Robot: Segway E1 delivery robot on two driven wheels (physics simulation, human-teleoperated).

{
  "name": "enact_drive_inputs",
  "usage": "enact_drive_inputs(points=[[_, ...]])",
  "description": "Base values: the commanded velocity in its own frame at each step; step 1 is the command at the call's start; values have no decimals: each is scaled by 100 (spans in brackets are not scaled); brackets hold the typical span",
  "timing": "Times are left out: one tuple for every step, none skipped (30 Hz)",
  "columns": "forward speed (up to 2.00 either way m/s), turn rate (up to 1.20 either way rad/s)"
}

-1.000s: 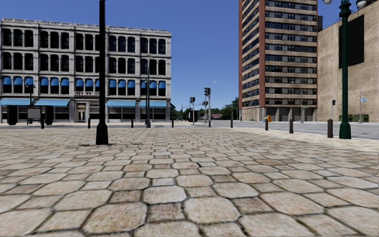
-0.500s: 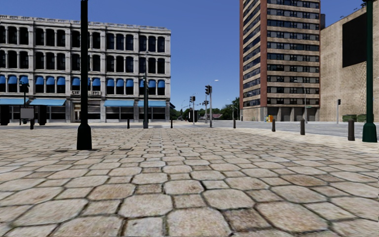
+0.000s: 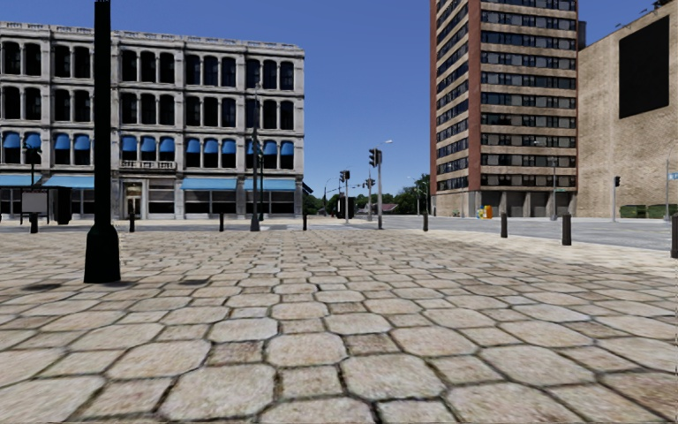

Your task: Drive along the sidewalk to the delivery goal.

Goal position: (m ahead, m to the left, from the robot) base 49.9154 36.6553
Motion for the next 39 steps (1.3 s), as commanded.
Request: enact_drive_inputs(points=[[200,0],[200,0],[200,0],[200,0],[200,0],[200,0],[200,0],[200,0],[200,0],[200,0],[200,0],[200,0],[200,0],[200,0],[200,0],[200,0],[200,0],[200,0],[200,0],[200,0],[200,0],[200,0],[200,0],[200,0],[200,0],[200,0],[200,0],[200,0],[200,0],[200,0],[200,0],[200,0],[200,0],[200,0],[200,0],[200,0],[200,0],[200,0],[200,0]])
